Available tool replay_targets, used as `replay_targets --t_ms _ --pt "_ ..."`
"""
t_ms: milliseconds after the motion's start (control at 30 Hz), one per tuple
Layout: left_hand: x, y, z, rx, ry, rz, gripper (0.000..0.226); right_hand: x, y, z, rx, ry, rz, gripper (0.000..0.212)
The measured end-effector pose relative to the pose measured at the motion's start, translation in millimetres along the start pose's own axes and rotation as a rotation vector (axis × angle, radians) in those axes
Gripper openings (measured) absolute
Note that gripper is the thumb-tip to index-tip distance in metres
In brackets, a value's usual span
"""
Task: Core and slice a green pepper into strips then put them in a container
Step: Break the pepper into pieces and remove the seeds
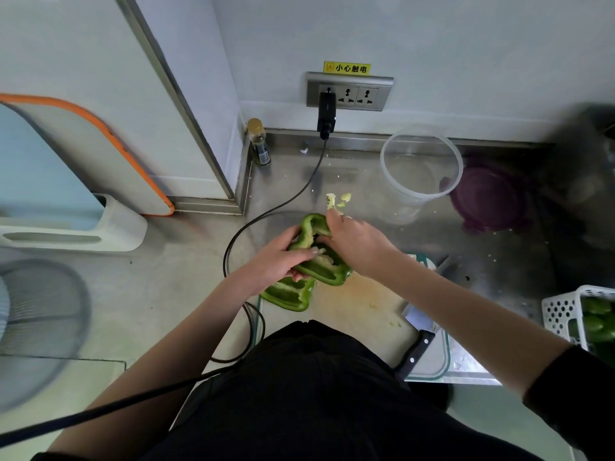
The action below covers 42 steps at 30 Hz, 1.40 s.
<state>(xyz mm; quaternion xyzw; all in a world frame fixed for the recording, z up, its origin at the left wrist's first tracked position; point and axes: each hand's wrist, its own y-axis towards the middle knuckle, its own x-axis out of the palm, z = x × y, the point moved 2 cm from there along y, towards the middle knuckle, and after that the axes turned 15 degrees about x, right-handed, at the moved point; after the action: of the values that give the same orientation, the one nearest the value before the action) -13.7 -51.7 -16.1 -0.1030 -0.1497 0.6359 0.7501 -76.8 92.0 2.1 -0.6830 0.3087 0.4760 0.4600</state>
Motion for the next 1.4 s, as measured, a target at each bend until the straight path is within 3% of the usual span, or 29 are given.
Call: replay_targets --t_ms 167,300,367,533,600,700,800,1000,1100,1200,1267,1333,1400 --pt "2 -3 0 -0.002 -0.090 -0.070 0.038 -6 -5 3 -0.012 0.096 -0.146 0.037" --pt "-2 -3 -2 -0.018 -0.140 -0.124 0.033 -12 -6 10 -0.019 0.202 -0.229 0.027" --pt "-5 -1 -2 -0.023 -0.134 -0.112 0.033 -15 -7 12 0.000 0.255 -0.210 0.026" --pt "-8 1 -5 0.007 -0.022 -0.079 0.037 -15 -14 2 -0.008 0.366 -0.117 0.051" --pt "-8 2 -4 0.018 0.076 -0.108 0.035 -12 -14 -6 -0.063 0.171 -0.119 0.061" --pt "-8 3 2 0.044 0.198 -0.167 0.026 -15 -11 -19 -0.052 -0.113 -0.031 0.046" --pt "-9 3 7 0.023 0.249 -0.190 0.021 -21 -11 -33 -0.169 -0.330 0.037 0.033" --pt "-12 4 7 -0.073 0.309 -0.250 0.024 -23 -13 -36 -0.363 -0.568 -0.053 0.025" --pt "-13 4 10 -0.091 0.286 -0.257 0.028 -22 -9 -32 -0.359 -0.472 -0.115 0.026" --pt "-15 5 9 -0.104 0.231 -0.203 0.039 -31 -5 -19 -0.177 -0.117 -0.163 0.036" --pt "-16 4 7 -0.103 0.156 -0.097 0.045 -33 -14 -9 -0.027 0.114 -0.007 0.039" --pt "-15 3 3 -0.098 -0.020 -0.022 0.050 -27 -31 -7 0.017 0.226 0.163 0.021" --pt "-11 1 1 -0.111 -0.165 -0.021 0.060 -17 -42 -14 -0.011 0.144 0.105 0.022"
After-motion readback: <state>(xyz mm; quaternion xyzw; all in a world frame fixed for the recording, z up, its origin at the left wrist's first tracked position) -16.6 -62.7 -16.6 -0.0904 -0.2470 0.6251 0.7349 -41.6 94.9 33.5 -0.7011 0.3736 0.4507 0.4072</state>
